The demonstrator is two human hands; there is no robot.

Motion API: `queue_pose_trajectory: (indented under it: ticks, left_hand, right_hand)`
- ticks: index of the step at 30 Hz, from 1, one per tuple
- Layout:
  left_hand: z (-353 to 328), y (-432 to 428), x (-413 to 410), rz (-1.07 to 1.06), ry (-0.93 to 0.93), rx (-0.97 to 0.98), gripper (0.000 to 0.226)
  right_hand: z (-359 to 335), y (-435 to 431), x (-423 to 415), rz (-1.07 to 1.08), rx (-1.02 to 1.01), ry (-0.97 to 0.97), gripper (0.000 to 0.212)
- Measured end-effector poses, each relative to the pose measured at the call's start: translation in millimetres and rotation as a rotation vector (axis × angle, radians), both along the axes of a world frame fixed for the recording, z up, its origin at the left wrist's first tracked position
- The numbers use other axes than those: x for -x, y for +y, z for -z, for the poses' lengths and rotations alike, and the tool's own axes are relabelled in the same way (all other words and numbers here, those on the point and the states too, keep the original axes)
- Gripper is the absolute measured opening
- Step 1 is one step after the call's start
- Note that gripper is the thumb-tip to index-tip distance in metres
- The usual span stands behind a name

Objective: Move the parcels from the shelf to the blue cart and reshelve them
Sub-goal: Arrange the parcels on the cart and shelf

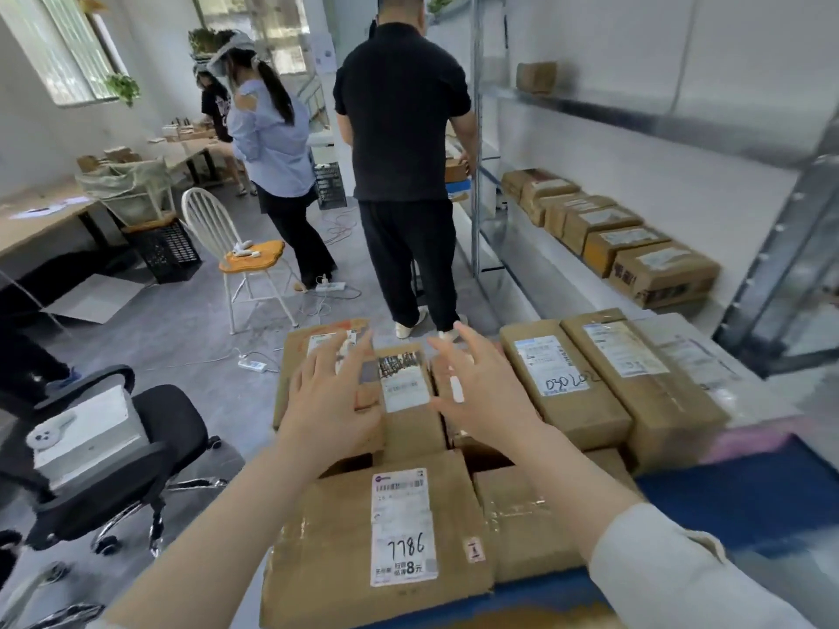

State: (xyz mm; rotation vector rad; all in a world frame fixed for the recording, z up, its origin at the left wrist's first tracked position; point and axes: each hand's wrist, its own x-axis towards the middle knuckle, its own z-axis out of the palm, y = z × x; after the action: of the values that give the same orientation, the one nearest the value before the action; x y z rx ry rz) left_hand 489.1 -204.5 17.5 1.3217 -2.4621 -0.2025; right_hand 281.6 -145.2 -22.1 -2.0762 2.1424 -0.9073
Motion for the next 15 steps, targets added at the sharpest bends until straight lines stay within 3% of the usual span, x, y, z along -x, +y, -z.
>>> queue_pose_trajectory:
  ticks: [6,15]
  left_hand:
    - [-7.9,52.5,150.8,0.408,-0.030,0.055,0.088]
    - [29.4,211.3,321.5,0.881,-0.078,-0.040,0.093]
  right_hand:
    - [-30.0,121.9,111.3,0.426,0.006,0.118,0.068]
    - [-6.0,363.2,196.6,0.984,-0.160,0.023,0.079]
